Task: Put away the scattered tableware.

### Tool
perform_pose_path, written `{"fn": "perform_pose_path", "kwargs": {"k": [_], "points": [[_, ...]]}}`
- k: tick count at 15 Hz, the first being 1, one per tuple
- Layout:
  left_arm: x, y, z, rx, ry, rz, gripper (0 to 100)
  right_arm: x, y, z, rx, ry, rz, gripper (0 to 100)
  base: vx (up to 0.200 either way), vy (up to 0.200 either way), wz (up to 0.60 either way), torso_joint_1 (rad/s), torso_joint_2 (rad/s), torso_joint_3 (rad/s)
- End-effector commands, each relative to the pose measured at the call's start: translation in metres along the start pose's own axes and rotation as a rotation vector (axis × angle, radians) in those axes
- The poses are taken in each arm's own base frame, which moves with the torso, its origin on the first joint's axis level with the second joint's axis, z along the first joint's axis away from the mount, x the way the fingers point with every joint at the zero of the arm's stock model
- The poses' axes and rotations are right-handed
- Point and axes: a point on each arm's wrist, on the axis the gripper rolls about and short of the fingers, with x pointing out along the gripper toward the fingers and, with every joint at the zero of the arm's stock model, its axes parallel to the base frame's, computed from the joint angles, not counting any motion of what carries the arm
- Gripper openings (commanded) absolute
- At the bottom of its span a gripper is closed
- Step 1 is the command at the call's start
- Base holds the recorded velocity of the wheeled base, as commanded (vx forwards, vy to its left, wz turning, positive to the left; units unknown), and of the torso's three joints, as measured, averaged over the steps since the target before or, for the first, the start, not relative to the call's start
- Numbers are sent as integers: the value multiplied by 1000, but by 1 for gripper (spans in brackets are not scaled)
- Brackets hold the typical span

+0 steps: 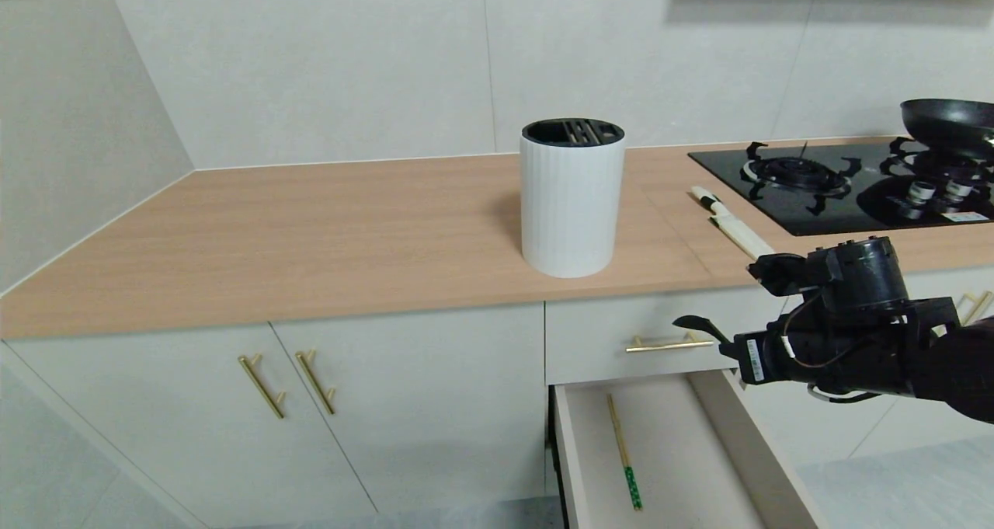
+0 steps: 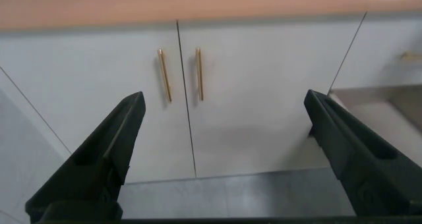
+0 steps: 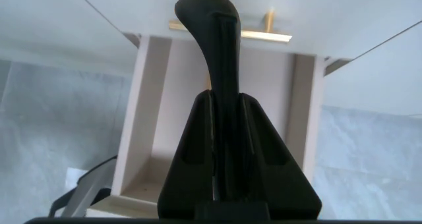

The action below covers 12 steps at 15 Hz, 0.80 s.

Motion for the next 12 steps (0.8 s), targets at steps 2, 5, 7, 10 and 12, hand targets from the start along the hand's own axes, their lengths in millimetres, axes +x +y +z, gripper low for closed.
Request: {"fn": "perform_pose_path", "kwargs": {"k": [2,5,7,10,12], "points": [[0,0,0,0,0,1,100,6,0,-3,-2,21,0,0,0,0,0,-212,503,290],[0,0,0,0,0,1,100,16,0,-6,-2,25,-11,0,0,0,0,-203,491,284],[0,0,0,0,-2,-1,100,22,0,-9,-2,35,-19,0,0,0,0,-198,486,290],[0,0,0,0,0,1,100,33,0,-14,-3,45,-25,0,0,0,0,-181,468,294],[0,0,0,0,0,-1,100,39,-1,-17,-3,59,-41,0,0,0,0,-164,469,303]]}}
